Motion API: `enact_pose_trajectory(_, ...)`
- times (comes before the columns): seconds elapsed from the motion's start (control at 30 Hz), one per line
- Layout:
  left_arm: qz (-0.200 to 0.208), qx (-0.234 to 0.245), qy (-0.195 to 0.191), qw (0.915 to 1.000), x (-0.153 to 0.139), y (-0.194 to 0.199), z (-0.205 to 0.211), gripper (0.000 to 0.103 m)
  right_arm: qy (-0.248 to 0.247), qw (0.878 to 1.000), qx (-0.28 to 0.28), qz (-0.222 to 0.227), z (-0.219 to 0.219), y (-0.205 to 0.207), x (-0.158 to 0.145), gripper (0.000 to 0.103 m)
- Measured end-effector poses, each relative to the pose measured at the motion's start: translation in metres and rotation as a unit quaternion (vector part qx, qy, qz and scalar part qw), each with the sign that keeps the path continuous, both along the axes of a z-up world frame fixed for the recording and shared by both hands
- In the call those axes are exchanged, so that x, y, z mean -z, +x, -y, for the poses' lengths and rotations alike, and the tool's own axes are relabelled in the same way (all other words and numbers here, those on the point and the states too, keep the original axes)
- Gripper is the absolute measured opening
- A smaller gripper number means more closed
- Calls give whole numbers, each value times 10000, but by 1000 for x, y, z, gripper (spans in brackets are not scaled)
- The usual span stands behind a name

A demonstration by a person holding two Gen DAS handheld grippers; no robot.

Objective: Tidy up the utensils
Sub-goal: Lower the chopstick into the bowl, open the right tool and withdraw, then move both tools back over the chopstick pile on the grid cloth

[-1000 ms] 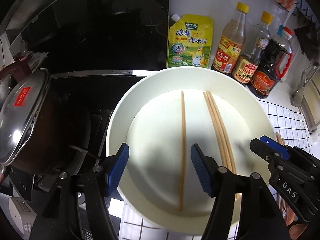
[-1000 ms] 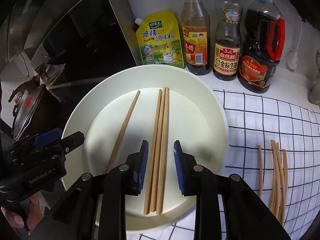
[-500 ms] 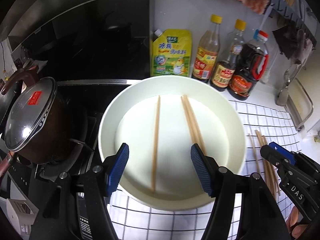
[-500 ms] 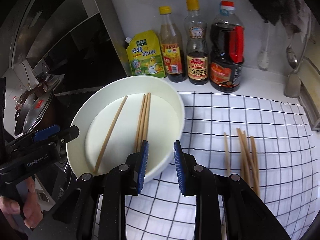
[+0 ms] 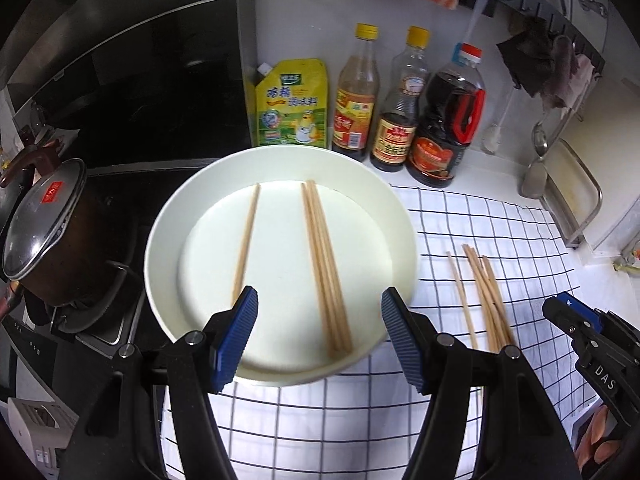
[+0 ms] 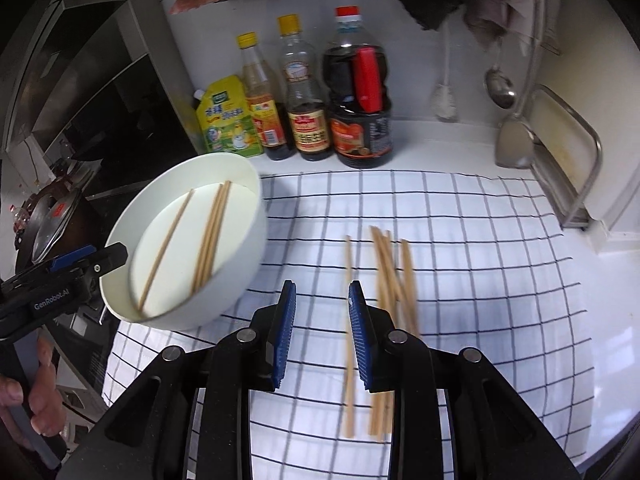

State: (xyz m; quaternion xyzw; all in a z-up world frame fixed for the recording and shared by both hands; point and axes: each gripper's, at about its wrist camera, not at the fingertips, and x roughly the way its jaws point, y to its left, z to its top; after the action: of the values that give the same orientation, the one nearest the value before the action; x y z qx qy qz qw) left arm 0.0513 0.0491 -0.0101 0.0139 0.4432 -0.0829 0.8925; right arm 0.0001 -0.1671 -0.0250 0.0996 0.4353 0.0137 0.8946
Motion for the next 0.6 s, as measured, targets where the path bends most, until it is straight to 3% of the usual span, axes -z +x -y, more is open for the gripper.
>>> enact_pose_trajectory(0.6, -196, 418, 75, 9989, 25, -29, 92, 63, -237, 9986, 327, -333, 88, -30, 29, 29)
